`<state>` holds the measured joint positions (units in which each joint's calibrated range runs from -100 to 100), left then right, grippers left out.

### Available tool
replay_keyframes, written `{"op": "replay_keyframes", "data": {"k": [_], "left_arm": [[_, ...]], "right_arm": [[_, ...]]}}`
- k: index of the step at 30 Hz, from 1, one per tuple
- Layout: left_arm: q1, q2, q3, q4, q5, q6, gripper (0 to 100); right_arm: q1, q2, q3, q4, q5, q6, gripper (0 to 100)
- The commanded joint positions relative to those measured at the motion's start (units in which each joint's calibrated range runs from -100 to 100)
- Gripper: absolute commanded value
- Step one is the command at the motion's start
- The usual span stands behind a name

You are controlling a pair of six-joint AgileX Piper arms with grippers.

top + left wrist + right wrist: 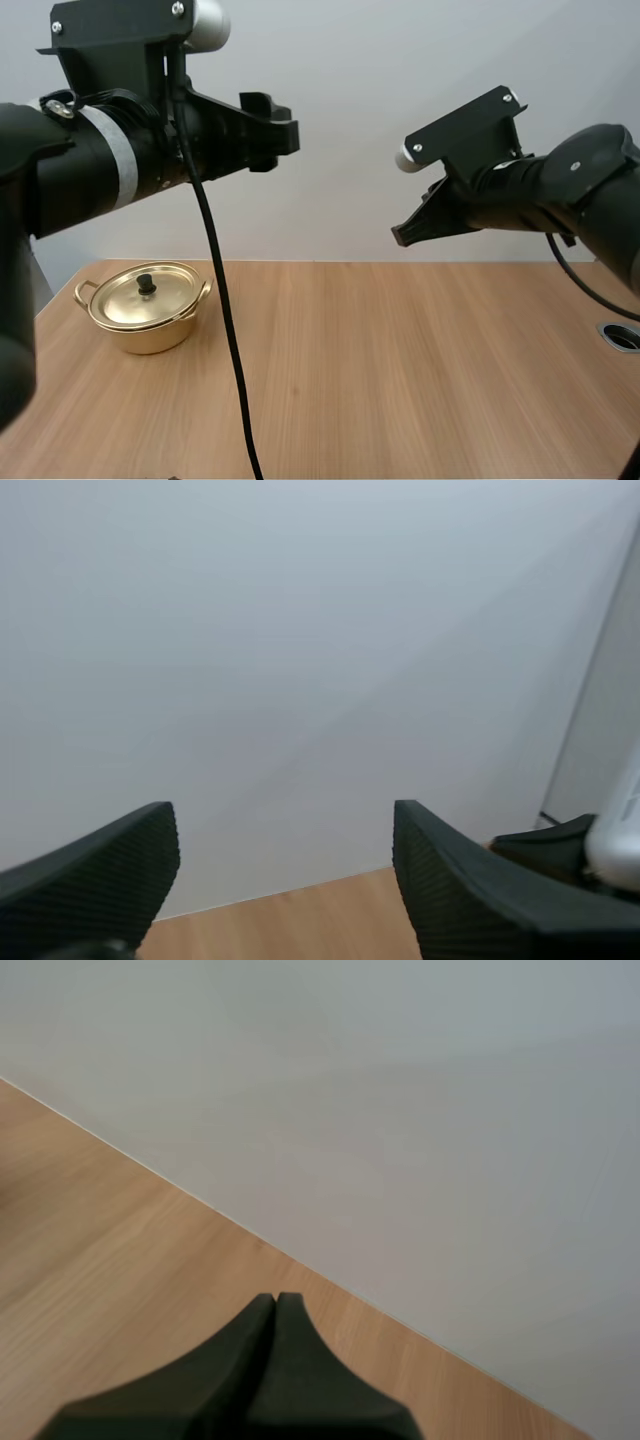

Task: Open the pot, put the car inside, and close it

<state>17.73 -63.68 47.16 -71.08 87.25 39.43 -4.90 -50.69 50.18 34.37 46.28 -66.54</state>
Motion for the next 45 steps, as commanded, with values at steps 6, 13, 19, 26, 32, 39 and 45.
{"op": "replay_keyframes", "data": {"k": [6,13,19,26,32,39,45], "left_arm": [[-0.37,-24.94,0.11,7.26,-31.94,-6.88,100],[-10.54,-20.54,2.19,38.92,-50.84,-23.36,100],[-17.83,-21.16,8.09,73.8,-43.35,-48.35,100],[-20.33,-28.16,21.38,109.16,-41.64,-75.42,100],[-20.33,-34.29,32.85,115.55,-48.37,-83.51,100],[-20.33,-34.14,44.56,114.4,-56.14,-83.41,100],[-20.33,-34.14,50.33,110.96,-65.0,-83.34,100]], "right_arm": [[0.02,-9.17,3.67,31.46,-22.96,-18.82,0],[0.02,-16.28,3.67,26.26,-24.51,-18.41,0],[-3.01,-24.49,3.67,26.26,-23.4,-11.69,0],[-5.13,-31.12,3.71,21.44,8.77,0.86,0],[-5.13,-31.12,7.5,21.44,9.0,1.73,0],[-5.06,-31.12,17.42,21.2,8.24,1.73,0],[-5.07,-28.49,19.96,16.6,6.88,1.63,0]]}}
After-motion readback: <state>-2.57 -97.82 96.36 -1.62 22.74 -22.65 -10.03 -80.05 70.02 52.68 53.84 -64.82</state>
